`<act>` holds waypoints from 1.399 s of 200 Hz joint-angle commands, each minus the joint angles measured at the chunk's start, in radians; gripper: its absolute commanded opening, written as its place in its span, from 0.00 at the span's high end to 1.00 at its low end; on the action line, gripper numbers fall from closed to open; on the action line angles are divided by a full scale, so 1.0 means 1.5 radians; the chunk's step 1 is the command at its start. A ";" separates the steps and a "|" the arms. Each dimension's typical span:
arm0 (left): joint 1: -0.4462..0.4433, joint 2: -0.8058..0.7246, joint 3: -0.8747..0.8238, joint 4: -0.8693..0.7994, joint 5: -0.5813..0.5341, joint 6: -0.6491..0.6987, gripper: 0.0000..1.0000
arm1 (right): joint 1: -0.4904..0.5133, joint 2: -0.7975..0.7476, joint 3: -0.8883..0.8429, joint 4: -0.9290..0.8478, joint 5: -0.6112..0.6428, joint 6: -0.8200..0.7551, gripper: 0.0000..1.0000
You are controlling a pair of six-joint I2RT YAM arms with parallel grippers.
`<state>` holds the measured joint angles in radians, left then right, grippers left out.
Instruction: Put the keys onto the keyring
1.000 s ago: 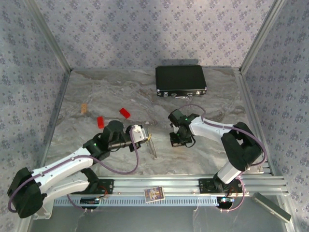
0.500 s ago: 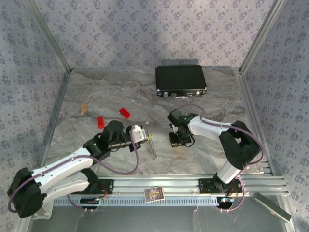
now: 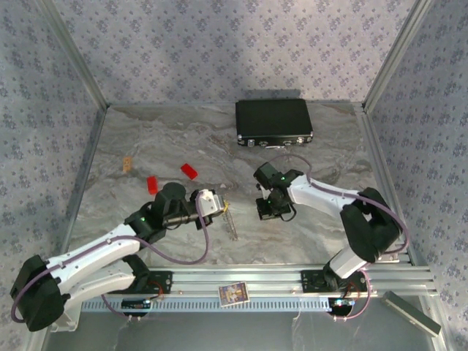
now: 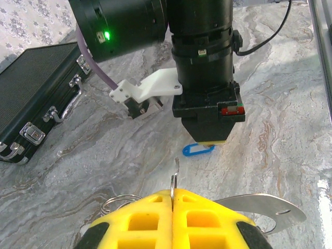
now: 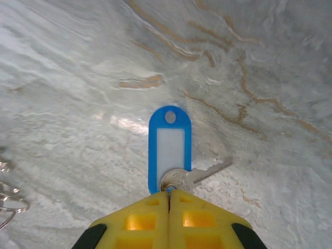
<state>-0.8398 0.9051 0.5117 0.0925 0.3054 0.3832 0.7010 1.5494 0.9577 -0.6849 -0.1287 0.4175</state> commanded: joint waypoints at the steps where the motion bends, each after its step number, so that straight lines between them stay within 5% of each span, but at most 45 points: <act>1: -0.012 -0.030 0.003 0.035 0.000 -0.004 1.00 | 0.021 -0.073 0.032 -0.035 0.069 -0.036 1.00; 59: -0.019 -0.006 0.054 -0.005 -0.004 -0.043 1.00 | 0.056 -0.223 0.023 0.052 0.133 -0.182 1.00; 100: -0.020 0.014 0.087 -0.045 -0.021 -0.075 1.00 | 0.061 -0.321 -0.063 0.233 0.023 -0.280 1.00; 162: -0.018 0.034 0.104 -0.043 -0.019 -0.108 1.00 | 0.081 -0.346 -0.115 0.326 -0.143 -0.355 1.00; 280: 0.033 0.078 0.139 -0.093 0.135 -0.195 1.00 | 0.125 -0.365 -0.144 0.406 -0.072 -0.569 1.00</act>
<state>-0.7963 1.0050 0.6670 -0.0360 0.4282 0.1284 0.8825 1.0061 0.7410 -0.1146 -0.2478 -0.3496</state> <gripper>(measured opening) 0.046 0.051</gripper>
